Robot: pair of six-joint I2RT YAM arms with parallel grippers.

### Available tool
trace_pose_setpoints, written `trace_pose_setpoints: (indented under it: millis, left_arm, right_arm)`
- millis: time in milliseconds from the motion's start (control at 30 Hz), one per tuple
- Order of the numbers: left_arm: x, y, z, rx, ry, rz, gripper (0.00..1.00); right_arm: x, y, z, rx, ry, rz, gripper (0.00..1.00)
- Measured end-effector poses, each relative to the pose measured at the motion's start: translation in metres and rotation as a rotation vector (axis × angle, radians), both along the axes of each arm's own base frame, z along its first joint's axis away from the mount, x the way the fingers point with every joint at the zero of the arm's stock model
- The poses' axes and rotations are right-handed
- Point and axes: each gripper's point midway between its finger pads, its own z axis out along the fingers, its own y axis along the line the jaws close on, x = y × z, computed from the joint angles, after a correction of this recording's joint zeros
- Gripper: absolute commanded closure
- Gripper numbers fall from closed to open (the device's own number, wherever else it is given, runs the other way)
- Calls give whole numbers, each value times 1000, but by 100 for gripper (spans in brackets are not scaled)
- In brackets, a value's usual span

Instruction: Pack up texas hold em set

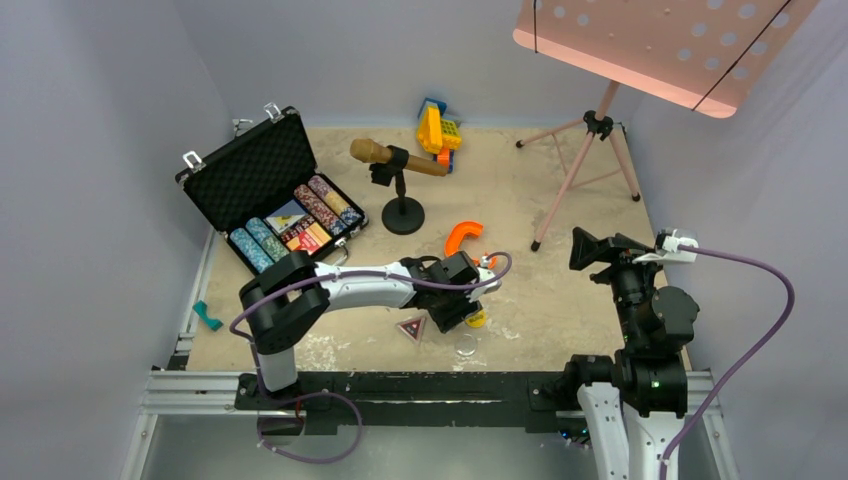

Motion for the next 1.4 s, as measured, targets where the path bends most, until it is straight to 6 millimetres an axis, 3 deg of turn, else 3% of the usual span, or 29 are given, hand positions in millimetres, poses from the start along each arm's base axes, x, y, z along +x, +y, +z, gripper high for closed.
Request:
trace_pose_setpoints:
  millis: [300,633,833,1133,1400]
  left_arm:
    - [-1,0,-1,18,-12,-2,45]
    - [-3,6,-1,56,-21,18,42]
    - [-3,9,-1,80,-20,35,58]
    - [2,20,0,120,-33,71,62]
    - [23,32,29,80,-80,137,62]
  right_arm:
    - [0,0,0,0,0,0,9]
    - [0,0,0,0,1,0,9]
    - [0,0,0,0,1,0,9]
    - [0,0,0,0,1,0,10]
    - [0,0,0,0,1,-1,10]
